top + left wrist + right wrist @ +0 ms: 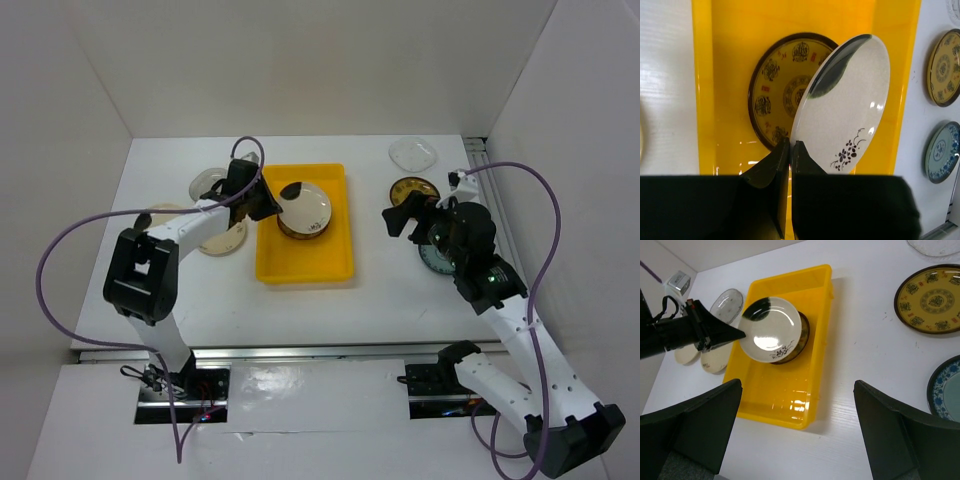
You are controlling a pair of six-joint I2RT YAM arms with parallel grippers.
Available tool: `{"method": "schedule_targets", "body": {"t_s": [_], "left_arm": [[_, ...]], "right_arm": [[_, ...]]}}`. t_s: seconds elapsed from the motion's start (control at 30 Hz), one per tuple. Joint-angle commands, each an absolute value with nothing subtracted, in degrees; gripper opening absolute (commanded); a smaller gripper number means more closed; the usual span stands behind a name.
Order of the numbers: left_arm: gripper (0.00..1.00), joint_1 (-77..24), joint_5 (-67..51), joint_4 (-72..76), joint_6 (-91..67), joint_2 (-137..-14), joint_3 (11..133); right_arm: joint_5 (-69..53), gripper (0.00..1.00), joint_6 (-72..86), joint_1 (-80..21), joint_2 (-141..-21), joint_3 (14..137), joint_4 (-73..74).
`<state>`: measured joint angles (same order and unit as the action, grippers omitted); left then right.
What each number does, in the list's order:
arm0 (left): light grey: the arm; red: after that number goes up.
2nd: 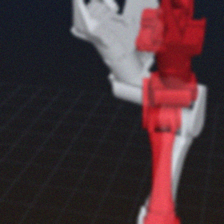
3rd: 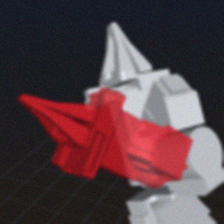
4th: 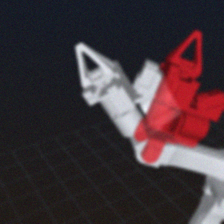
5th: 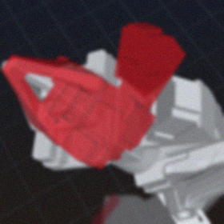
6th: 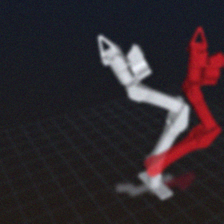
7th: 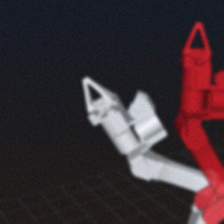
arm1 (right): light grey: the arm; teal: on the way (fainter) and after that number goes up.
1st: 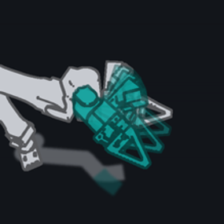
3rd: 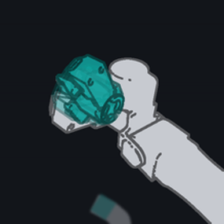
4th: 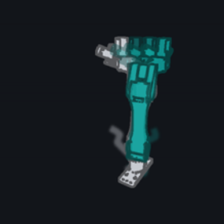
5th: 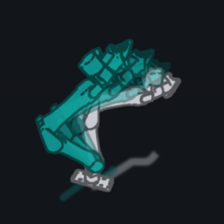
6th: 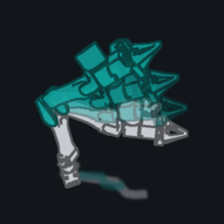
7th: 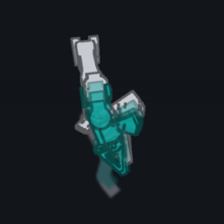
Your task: Place the plates into the plastic bin on the countertop
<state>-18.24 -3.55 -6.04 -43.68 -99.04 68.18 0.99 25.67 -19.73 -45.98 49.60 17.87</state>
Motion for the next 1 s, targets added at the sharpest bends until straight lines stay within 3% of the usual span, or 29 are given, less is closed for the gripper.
{"method": "schedule_targets", "body": {"t_s": [0.0, 0.17, 0.4, 0.47, 0.53, 0.6, 0.7, 0.73, 0.77, 0.97], "left_arm": [[0.0, -16.6, -4.4, -4.5, -42.2, -102.9, 73.6], [0.0, -16.1, -3.9, -6.4, -42.8, -106.5, 76.5], [0.21, -16.0, -4.9, -6.0, -43.6, -107.7, 76.2], [0.31, -16.5, -4.9, -6.0, -43.6, -107.1, 76.2], [0.34, -17.3, -4.1, -6.9, -43.6, -105.7, 76.2], [0.5, -18.9, -2.7, -8.4, -43.6, -104.8, 76.2], [0.65, -19.4, -1.9, -9.1, -44.1, -102.0, 74.9], [0.9, -19.4, -1.2, -9.1, -44.1, -100.8, 74.2], [1.0, -20.0, -1.2, -9.1, -44.1, -99.7, 73.7], [1.0, -22.5, 2.6, -13.0, -43.5, -87.9, 70.4]], "right_arm": [[-0.3, 1.0, 25.3, -19.3, -45.2, 49.4, 18.3], [-0.3, 1.0, 25.3, -19.3, -45.2, 48.9, 18.3], [0.3, 1.0, 25.3, -19.3, -45.2, 48.3, 18.3], [1.0, 1.0, 25.3, -19.3, -45.2, 48.3, 18.3], [1.6, 1.0, 25.3, -19.3, -45.2, 48.9, 18.3], [2.1, 1.0, 25.3, -19.3, -45.7, 48.9, 18.8], [5.1, 1.0, 27.3, -19.3, -46.2, 48.9, 20.0], [6.1, 1.0, 27.9, -19.3, -46.2, 48.9, 20.6], [6.7, 1.0, 29.0, -19.3, -46.2, 48.9, 20.6], [16.2, 1.0, 39.3, -17.0, -48.2, 41.1, 21.7]]}}
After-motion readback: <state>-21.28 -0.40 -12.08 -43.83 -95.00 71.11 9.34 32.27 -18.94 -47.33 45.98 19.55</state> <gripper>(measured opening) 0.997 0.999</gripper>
